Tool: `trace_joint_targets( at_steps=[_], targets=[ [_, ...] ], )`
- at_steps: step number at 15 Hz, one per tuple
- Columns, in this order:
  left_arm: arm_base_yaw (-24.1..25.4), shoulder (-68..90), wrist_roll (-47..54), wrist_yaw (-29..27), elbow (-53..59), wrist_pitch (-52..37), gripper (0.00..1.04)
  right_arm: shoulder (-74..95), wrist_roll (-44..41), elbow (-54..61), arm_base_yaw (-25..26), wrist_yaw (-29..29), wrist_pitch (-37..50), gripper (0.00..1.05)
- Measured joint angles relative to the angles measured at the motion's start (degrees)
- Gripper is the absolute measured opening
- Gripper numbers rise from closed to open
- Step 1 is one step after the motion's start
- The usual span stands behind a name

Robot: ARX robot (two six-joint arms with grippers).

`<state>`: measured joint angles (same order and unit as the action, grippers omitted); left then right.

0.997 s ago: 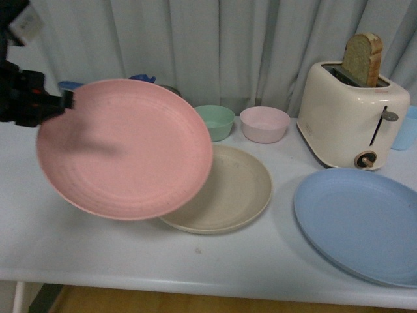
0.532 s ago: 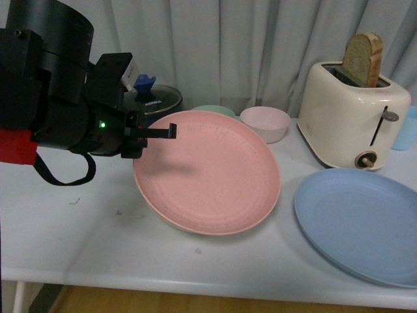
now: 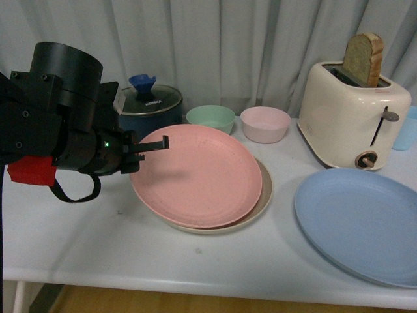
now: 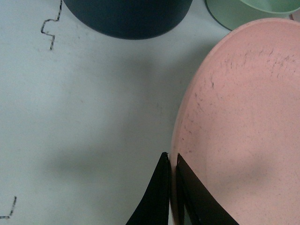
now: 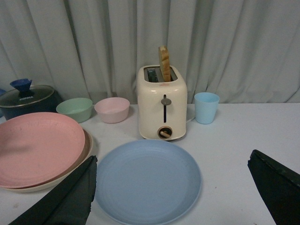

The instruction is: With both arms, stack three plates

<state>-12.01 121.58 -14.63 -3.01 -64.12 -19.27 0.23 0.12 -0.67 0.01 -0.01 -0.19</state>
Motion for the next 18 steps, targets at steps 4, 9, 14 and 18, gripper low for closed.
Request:
trace_joint_targets(
  at_steps=[4,9,14,18],
  targets=[
    [-0.55,1.2,-5.84,5.14,-1.03,0.5,0.29,0.0,0.0,0.0,0.0,-0.02,0.0,0.98],
    [1.51,-12.63,-6.23,5.27,9.01,-12.61,0.99,0.0,0.0,0.0,0.0,-0.02,0.0,0.98],
    [0.79,-37.31,9.11,-7.02,32.46,-31.67,0.72,0.0,0.0,0.0,0.0,0.0,-0.02,0.98],
    [4.52,-54.49,13.33,-5.03,46.93,-30.93,0.3,0.0,0.0,0.0,0.0,0.0,0.0,0.98]
  ],
)
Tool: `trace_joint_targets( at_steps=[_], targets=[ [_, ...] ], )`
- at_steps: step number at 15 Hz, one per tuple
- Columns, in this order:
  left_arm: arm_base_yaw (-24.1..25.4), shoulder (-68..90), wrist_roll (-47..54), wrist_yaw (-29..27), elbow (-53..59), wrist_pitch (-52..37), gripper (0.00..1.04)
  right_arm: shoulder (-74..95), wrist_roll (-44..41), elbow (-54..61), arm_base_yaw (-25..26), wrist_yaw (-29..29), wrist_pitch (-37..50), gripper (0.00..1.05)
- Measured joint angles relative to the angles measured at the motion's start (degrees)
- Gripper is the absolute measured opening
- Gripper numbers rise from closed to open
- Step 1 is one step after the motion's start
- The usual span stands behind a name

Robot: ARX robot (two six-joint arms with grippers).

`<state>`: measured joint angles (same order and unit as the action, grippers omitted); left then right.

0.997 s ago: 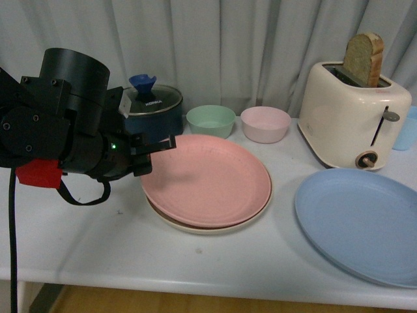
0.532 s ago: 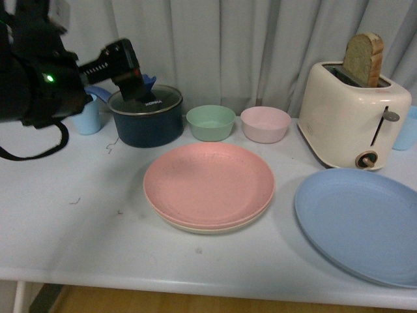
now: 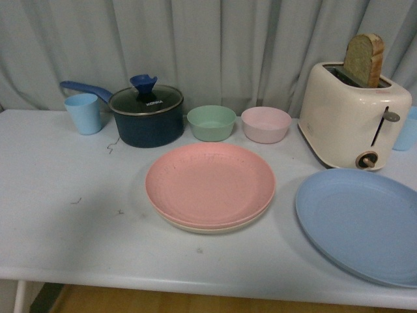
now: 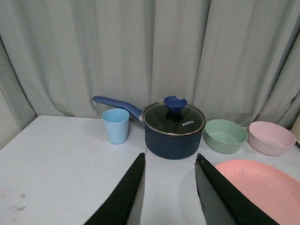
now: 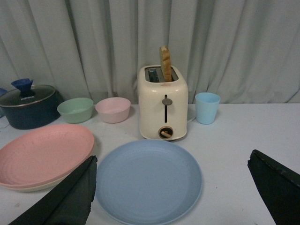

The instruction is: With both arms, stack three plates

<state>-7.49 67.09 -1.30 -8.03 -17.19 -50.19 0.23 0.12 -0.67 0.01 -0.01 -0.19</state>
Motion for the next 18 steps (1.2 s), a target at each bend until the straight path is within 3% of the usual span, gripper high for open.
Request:
trace_joint_targets(
  at_steps=[3,9,13,18],
  targets=[
    [1.81,-6.49,0.46,2.38,5.97,1.6,0.02,0.0,0.0,0.0,0.0,-0.02,-0.02,0.98],
    [7.76,-18.14,0.46,7.48,11.74,7.28,0.02,0.0,0.0,0.0,0.0,-0.02,0.0,0.98],
    [7.48,-22.84,0.48,8.0,15.34,7.15,0.02,0.0,0.0,0.0,0.0,-0.02,-0.02,0.98],
    [7.48,-34.91,0.48,8.02,16.52,18.43,0.02,0.0,0.0,0.0,0.0,-0.02,0.0,0.98]
  ],
)
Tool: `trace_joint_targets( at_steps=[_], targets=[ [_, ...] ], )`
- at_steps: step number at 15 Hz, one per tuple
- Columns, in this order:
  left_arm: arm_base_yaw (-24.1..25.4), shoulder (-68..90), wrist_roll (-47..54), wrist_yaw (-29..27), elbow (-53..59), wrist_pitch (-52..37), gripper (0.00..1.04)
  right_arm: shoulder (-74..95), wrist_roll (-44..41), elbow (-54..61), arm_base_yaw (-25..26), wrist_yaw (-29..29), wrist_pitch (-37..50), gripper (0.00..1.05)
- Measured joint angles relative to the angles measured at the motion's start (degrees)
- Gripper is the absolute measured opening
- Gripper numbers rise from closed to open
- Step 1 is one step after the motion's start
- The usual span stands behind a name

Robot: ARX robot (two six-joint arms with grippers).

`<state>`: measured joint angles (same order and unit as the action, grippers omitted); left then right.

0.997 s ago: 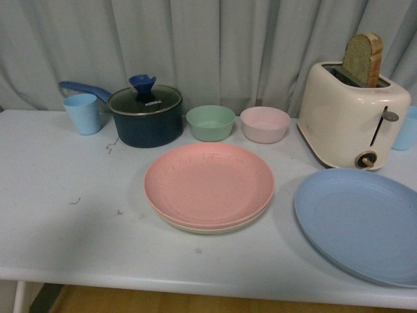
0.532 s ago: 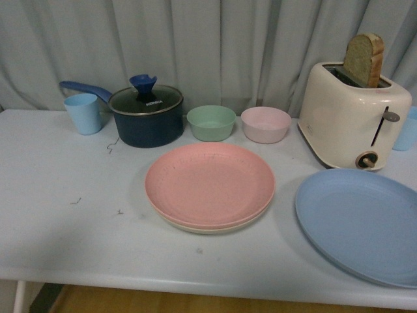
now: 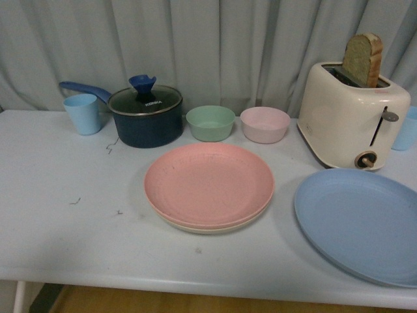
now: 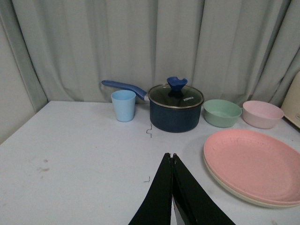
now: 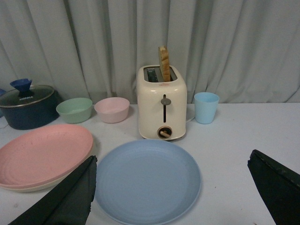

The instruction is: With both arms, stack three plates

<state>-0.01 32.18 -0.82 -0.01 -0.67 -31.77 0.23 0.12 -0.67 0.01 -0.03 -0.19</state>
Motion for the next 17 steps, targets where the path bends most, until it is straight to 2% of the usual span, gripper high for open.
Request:
trace_joint_targets(
  at_steps=[6,14,16,17],
  targets=[
    [0.0,-12.59,0.0,0.0,0.04,12.22,0.02,0.0,0.0,0.0,0.0,0.0,0.0,0.98],
    [0.0,-22.1,0.0,0.0,0.02,21.64,0.02,0.0,0.0,0.0,0.0,0.0,-0.02,0.98],
    [0.0,-31.47,-0.02,0.0,0.0,32.2,0.02,0.0,0.0,0.0,0.0,0.0,0.0,0.98],
    [0.0,-31.76,0.0,-0.11,-0.31,31.3,0.02,0.0,0.0,0.0,0.0,0.02,-0.02,0.98]
  ],
)
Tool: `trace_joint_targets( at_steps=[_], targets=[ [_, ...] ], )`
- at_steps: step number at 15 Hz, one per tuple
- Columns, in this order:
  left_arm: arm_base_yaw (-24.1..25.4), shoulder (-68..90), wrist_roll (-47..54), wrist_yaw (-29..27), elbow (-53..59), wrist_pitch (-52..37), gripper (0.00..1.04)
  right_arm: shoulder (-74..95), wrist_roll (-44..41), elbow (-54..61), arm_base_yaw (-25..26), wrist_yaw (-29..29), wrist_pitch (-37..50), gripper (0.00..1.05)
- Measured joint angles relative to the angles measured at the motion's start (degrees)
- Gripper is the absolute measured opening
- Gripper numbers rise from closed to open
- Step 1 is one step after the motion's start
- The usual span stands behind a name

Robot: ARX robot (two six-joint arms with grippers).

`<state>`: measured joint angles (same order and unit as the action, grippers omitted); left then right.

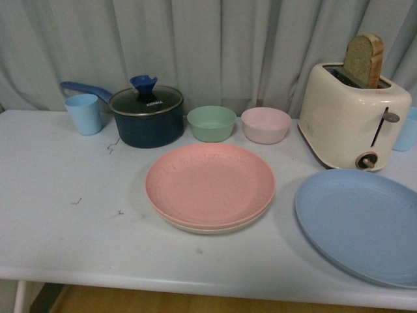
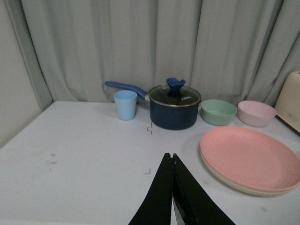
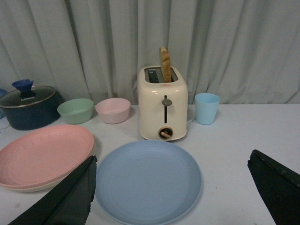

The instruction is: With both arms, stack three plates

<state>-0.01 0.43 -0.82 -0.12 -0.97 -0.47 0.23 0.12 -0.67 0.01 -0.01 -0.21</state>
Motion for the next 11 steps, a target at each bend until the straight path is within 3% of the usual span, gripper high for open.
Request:
trace_joint_targets(
  at_steps=[4,5,11],
  targets=[
    [0.0,0.0,0.0,0.13,0.31,0.66,0.02,0.0,0.0,0.0,0.0,-0.02,0.02,0.98],
    [0.0,0.0,0.0,0.13,0.31,0.68,0.08,0.0,0.0,0.0,0.0,-0.02,0.0,0.98],
    [0.0,0.0,0.0,0.11,0.31,0.68,0.83,0.0,0.0,0.0,0.0,0.0,0.02,0.98]
  ],
)
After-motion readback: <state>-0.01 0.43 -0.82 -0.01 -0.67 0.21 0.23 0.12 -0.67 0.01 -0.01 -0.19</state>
